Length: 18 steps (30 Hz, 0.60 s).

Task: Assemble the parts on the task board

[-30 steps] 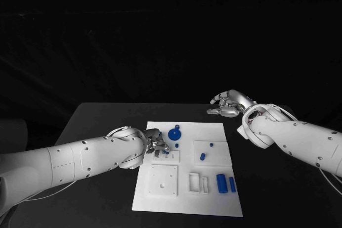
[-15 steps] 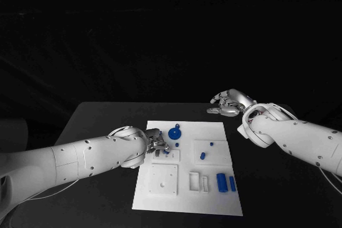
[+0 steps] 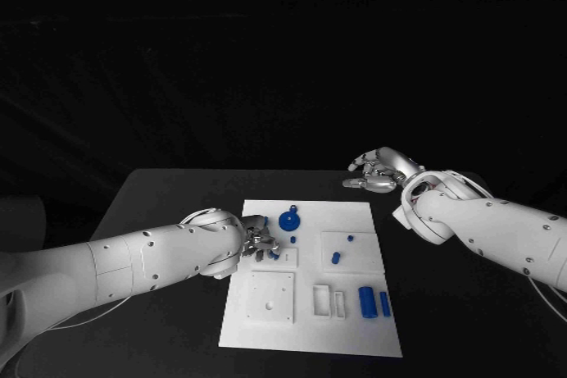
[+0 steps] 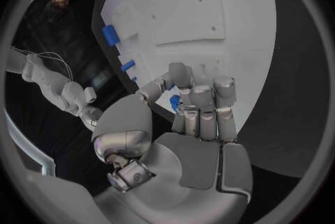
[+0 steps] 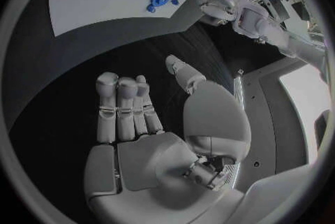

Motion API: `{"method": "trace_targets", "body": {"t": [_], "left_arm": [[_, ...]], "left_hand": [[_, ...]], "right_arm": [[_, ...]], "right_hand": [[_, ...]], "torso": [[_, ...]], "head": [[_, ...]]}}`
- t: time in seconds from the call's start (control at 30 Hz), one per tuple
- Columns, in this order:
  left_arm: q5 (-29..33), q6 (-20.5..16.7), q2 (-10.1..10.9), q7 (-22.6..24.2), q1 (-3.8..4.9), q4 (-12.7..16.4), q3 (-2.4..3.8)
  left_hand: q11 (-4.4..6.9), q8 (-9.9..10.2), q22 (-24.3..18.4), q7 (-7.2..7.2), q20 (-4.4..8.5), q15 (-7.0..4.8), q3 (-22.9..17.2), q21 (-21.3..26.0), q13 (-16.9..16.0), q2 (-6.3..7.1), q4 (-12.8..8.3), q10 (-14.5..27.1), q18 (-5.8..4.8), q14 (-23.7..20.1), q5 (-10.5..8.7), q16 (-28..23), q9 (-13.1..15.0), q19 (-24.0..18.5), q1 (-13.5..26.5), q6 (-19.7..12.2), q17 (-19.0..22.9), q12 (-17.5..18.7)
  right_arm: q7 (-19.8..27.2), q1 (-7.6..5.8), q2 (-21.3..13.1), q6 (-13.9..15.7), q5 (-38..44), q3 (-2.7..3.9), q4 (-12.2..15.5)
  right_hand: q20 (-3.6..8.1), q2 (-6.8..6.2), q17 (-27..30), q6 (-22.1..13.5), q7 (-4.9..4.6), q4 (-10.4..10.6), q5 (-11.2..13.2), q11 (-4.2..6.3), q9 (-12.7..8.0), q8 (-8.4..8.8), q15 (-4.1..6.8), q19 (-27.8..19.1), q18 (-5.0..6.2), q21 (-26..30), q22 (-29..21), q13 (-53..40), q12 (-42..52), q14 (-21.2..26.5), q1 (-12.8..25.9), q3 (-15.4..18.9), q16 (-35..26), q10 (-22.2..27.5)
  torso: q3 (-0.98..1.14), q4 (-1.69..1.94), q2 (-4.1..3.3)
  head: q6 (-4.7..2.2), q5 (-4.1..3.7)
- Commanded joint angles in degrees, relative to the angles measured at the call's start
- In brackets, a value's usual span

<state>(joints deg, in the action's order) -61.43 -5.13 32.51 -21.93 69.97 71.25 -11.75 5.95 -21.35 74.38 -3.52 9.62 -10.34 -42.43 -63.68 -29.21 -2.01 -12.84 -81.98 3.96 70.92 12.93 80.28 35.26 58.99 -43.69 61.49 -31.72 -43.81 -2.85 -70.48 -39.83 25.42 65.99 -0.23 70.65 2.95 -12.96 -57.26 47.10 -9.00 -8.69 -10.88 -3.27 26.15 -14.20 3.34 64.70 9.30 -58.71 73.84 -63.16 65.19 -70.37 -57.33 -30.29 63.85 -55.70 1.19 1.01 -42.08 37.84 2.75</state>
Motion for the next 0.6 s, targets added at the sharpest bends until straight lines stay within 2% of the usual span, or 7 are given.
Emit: {"method": "trace_targets", "body": {"t": [0.03, 0.6], "left_arm": [[0.54, 3.14, -0.25, 0.18, -0.15, -0.08, -0.07], [-0.90, 4.78, -0.53, -0.38, -0.30, 0.07, -0.08]], "left_hand": [[0.18, -0.19, 0.05, 3.33, 6.17, -1.82, -0.15, -0.39, -0.08, -0.44, -0.15, 0.25, 1.16, 1.42, 0.36, 0.11, 0.10, 0.31, 0.00, 7.73, 0.09, -0.27], [0.18, -0.23, 0.08, 3.34, 6.14, -1.83, -0.03, -0.42, -0.16, -0.59, -0.22, 0.22, 1.16, 1.46, 0.46, 0.23, 0.21, 0.33, 0.31, 7.81, 0.15, -0.47]], "right_arm": [[0.45, 0.00, 0.07, -0.66, 0.50, 0.03, 0.08], [0.51, 0.02, 0.18, -0.72, 0.46, 0.03, 0.03]], "right_hand": [[0.02, 0.43, 0.06, 0.10, -0.48, 0.04, -0.33, 0.32, 0.06, -0.22, 0.05, 0.27, 5.70, 0.27, 0.06, 0.06, 0.33, -0.50, 0.06, 0.36, 0.02, 0.03], [0.02, 0.50, 0.07, 0.16, -0.46, 0.09, -0.38, 0.33, 0.06, -0.26, 0.07, 0.31, 5.70, 0.29, 0.08, 0.14, 0.38, -0.53, 0.14, 0.43, 0.02, 0.02]], "torso": [[0.02, 0.03, -0.01], [0.02, 0.05, -0.01]], "head": [[0.01, -0.03], [0.14, 0.00]]}}
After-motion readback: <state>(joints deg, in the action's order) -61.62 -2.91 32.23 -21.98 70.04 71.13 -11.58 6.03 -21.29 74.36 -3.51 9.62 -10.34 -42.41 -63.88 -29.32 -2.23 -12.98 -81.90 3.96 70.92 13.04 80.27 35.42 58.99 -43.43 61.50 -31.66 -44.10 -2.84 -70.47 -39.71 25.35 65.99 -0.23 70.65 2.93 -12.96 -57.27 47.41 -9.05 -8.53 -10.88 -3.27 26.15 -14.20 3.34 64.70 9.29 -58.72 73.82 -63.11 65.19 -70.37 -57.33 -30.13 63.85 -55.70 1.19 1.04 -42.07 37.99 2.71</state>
